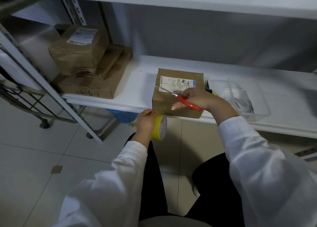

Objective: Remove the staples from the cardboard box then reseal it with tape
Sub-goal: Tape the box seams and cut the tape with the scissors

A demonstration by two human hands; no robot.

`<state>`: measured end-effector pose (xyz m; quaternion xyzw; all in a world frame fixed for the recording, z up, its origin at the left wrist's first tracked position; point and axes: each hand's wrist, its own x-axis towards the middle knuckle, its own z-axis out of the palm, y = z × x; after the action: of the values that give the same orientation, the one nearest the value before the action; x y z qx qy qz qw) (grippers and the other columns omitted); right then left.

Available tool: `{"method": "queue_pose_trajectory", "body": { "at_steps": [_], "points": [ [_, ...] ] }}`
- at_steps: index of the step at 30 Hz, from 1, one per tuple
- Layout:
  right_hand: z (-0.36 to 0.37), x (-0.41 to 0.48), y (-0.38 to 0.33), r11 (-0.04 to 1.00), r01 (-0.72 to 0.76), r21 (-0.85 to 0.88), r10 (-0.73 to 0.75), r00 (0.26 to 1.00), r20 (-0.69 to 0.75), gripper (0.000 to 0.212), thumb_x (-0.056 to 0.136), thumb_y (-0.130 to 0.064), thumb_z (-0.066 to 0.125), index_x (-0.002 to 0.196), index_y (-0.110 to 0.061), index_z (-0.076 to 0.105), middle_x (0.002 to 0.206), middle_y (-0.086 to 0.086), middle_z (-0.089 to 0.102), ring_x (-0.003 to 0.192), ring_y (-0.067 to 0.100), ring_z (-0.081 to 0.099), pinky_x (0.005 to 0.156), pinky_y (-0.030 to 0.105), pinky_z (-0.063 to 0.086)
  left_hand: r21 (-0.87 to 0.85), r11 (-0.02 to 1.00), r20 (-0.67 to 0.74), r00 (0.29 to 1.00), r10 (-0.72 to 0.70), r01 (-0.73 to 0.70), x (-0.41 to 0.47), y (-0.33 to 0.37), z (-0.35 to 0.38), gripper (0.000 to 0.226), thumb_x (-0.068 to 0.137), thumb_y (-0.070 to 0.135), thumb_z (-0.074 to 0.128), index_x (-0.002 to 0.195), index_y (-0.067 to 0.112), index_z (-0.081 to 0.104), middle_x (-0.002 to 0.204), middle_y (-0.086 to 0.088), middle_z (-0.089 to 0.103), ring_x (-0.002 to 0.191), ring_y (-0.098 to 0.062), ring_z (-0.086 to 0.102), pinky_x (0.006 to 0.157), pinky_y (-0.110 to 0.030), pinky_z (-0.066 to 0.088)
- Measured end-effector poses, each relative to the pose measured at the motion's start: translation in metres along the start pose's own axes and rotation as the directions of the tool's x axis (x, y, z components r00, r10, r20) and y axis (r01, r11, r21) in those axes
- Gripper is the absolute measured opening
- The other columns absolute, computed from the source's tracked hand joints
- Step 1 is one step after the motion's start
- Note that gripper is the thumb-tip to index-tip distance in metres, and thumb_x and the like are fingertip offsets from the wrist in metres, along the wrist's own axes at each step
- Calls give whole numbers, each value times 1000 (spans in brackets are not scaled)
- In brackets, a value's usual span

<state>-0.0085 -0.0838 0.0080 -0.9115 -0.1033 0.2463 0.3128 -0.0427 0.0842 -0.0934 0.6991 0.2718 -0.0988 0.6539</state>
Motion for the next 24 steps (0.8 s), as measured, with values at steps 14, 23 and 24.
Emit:
{"method": "queue_pose_trajectory", "body": {
  "at_steps": [14,23,24],
  "points": [
    [-1,1,20,924,-373,-85,379,858,346,49,75,-55,64,80,-8,55,69,9,65,46,9,52,47,18,41,12,998,-11,998,-64,64,-2,8,-3,15,87,28,61,73,27,57,96,-4,64,94,-26,60,92,-35,49],
    [17,21,1,938,-346,-38,337,877,342,48,80,-55,61,76,-9,50,67,9,60,41,8,47,39,15,37,168,985,17,999,-27,24,-3,5,-3,21,91,20,56,109,11,59,120,-10,62,105,-28,61,93,-31,48],
    [18,24,-2,938,-342,-56,340,877,340,48,80,-56,61,75,-9,50,66,8,60,40,8,47,39,14,36,139,990,11,1000,-19,17,-3,6,-3,29,92,19,54,120,11,55,126,-10,59,112,-28,58,96,-31,45]
  ]
}}
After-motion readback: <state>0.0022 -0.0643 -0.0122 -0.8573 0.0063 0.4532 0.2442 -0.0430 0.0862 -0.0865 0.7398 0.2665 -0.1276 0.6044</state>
